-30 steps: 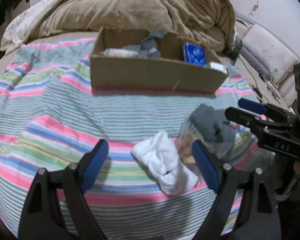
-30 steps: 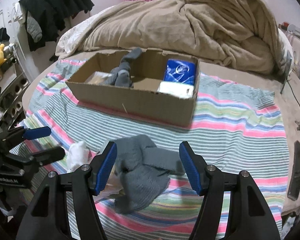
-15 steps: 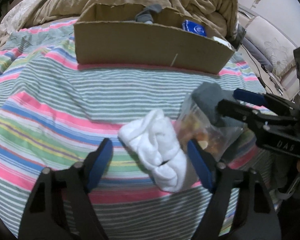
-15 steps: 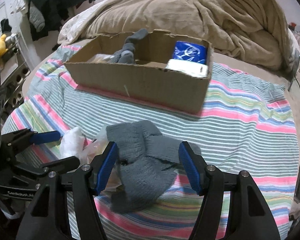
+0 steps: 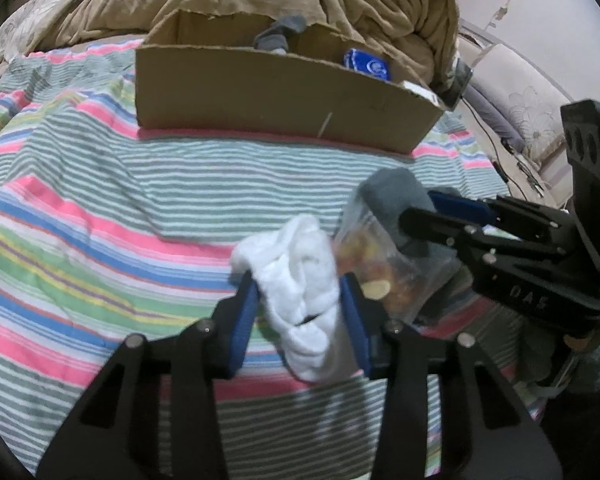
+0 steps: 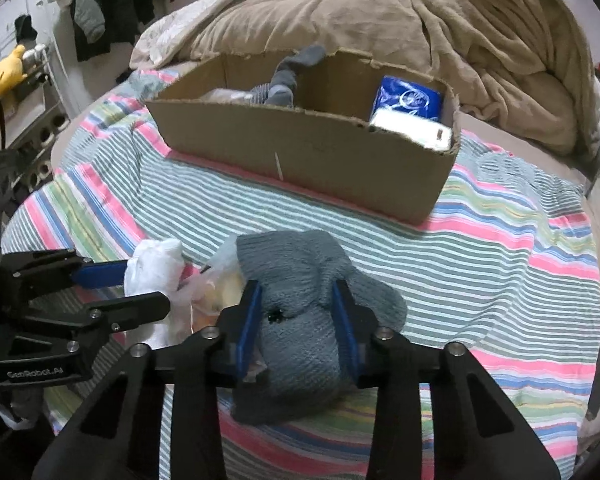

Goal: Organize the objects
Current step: 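Grasp the white socks with the left tool while the right tool grasps the grey sock, then place white socks in box with left tool while right tool places grey sock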

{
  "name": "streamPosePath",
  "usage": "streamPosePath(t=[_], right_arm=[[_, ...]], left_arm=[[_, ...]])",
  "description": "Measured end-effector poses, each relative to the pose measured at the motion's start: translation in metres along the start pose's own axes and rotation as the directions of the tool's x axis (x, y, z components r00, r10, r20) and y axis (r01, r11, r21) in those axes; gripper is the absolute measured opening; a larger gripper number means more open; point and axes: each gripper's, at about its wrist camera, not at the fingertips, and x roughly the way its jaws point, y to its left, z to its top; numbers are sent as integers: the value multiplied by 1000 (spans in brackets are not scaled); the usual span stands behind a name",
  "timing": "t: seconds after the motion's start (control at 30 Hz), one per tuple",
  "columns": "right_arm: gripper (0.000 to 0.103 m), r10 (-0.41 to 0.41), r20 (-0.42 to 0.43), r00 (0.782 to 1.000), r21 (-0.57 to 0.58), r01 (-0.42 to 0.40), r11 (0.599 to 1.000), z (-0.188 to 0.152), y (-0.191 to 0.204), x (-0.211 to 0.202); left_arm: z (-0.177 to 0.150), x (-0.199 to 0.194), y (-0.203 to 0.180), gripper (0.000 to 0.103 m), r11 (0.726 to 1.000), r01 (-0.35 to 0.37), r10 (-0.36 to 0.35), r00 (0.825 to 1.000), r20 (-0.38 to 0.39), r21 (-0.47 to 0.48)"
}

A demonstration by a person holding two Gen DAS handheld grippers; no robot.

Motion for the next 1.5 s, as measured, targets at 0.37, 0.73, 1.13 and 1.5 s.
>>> streamPosePath(t=[0.37,0.73,1.13,1.5], right_arm=[[7,9,72,997,33,-11,999,11,-3,-30],[54,-8,-71,997,-25,6,1000,-1,13,16],[40,34,17,999,55,-35,998,8,-2,-11],[40,37,169,985,56,-47,997,49,-5,-66]], left_arm=[[6,-20,1,40,1000,22,-22,999,47,14],[11,-26,5,40,1000,22,-23,998,58,9],[20,-50,8,40,1000,15,-17,994,107,28],[45,-73,9,40,998,-6,-6,985,173,65]])
